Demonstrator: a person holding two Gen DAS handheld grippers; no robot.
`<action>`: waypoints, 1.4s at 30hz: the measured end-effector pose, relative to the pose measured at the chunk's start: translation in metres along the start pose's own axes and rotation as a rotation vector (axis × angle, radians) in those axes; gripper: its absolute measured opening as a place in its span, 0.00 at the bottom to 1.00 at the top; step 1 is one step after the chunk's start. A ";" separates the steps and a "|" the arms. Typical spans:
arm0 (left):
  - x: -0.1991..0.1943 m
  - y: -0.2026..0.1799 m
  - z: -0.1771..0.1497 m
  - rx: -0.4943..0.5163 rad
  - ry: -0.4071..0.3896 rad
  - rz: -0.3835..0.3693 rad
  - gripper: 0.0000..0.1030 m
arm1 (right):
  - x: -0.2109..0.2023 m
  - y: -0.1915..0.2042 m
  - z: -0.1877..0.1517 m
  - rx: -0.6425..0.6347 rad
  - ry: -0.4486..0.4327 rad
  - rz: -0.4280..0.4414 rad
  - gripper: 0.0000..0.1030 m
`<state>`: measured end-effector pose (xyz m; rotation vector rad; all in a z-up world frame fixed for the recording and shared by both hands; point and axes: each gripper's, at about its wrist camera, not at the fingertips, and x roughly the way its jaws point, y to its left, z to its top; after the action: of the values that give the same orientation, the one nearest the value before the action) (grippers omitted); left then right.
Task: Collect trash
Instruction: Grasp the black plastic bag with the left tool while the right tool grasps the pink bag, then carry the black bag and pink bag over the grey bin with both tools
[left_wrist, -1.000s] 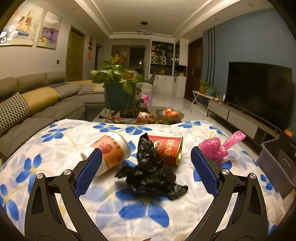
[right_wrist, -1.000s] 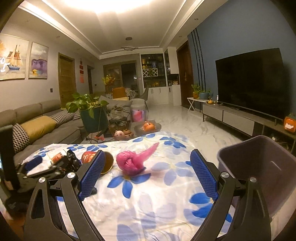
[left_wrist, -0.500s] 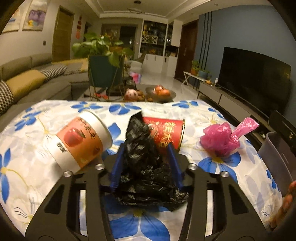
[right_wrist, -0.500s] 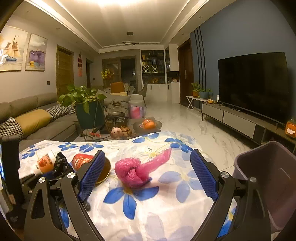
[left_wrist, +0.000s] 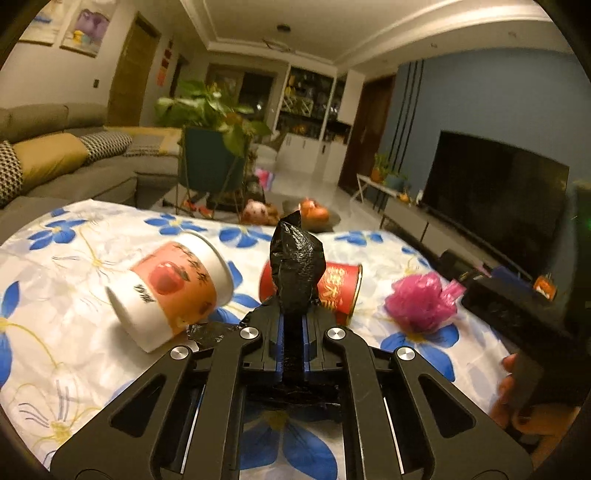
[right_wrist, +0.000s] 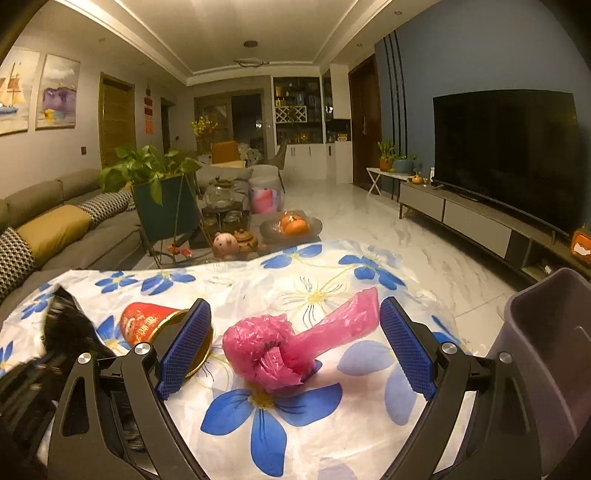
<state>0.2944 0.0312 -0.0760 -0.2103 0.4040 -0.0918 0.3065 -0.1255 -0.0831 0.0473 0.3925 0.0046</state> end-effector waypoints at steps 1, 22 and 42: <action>-0.002 0.001 0.000 -0.004 -0.010 0.005 0.06 | 0.004 0.001 -0.001 -0.006 0.014 -0.006 0.84; -0.006 -0.008 -0.004 0.014 -0.018 0.032 0.06 | 0.023 0.030 -0.016 -0.129 0.139 0.144 0.17; -0.041 -0.020 0.002 0.043 -0.019 0.051 0.06 | -0.091 -0.025 -0.004 -0.085 -0.031 0.142 0.14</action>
<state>0.2563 0.0169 -0.0540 -0.1582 0.3882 -0.0485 0.2207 -0.1518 -0.0534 -0.0093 0.3570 0.1602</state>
